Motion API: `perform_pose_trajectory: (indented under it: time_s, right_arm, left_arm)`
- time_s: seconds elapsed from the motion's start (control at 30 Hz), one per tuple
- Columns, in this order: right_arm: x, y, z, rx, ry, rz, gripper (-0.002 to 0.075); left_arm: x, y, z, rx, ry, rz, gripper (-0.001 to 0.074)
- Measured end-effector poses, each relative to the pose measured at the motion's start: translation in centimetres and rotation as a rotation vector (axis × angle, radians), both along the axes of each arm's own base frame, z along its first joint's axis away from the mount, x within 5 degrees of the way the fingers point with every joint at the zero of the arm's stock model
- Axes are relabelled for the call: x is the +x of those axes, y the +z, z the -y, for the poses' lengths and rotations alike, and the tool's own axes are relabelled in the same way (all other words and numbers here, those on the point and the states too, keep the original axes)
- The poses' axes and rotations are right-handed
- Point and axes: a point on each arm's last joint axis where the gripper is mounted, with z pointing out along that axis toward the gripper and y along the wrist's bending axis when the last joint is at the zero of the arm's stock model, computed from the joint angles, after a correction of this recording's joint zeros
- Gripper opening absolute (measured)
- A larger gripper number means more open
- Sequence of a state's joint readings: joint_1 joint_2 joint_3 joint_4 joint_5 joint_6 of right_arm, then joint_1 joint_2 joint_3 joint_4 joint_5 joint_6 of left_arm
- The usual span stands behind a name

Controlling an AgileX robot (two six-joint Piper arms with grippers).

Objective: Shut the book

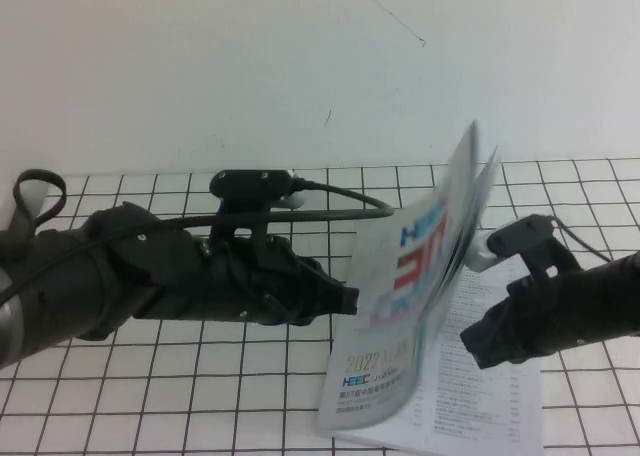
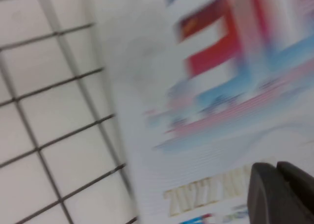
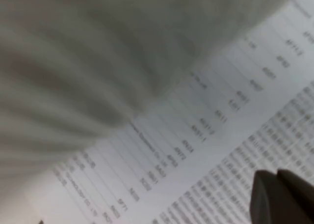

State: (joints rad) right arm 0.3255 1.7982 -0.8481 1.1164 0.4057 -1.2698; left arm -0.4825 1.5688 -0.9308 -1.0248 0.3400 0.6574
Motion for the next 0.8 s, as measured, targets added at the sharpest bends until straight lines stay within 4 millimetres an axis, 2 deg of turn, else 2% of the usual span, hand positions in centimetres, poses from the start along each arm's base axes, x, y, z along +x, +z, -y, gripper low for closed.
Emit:
perform_pose_trajectory:
  time_s: [0.07, 0.23, 0.4, 0.63, 0.8]
  right_arm:
    - [-0.1, 1.7, 0.2, -0.008, 0.012, 0.070, -0.0003]
    - [-0.9, 6.6, 1.7, -0.039, 0.041, 0.226, -0.0003]
    - [-3.1, 11.5, 3.7, -0.061, 0.059, 0.343, -0.0003]
    - [-8.0, 15.5, 5.4, -0.153, 0.186, 0.375, -0.0003]
    - [-11.1, 17.3, 8.1, -0.360, 0.119, 0.373, -0.0003]
  left_arm:
    - [-0.7, 1.6, 0.3, -0.028, -0.023, 0.041, -0.0004]
    - [-1.5, 4.3, -0.8, -0.035, -0.026, 0.143, -0.0004]
    - [-2.2, 6.2, -2.5, 0.002, -0.043, 0.206, -0.0004]
    - [-3.3, 7.7, -6.7, 0.147, -0.009, 0.215, -0.0004]
    - [-4.3, 9.6, -9.9, 0.191, 0.117, 0.248, -0.0004]
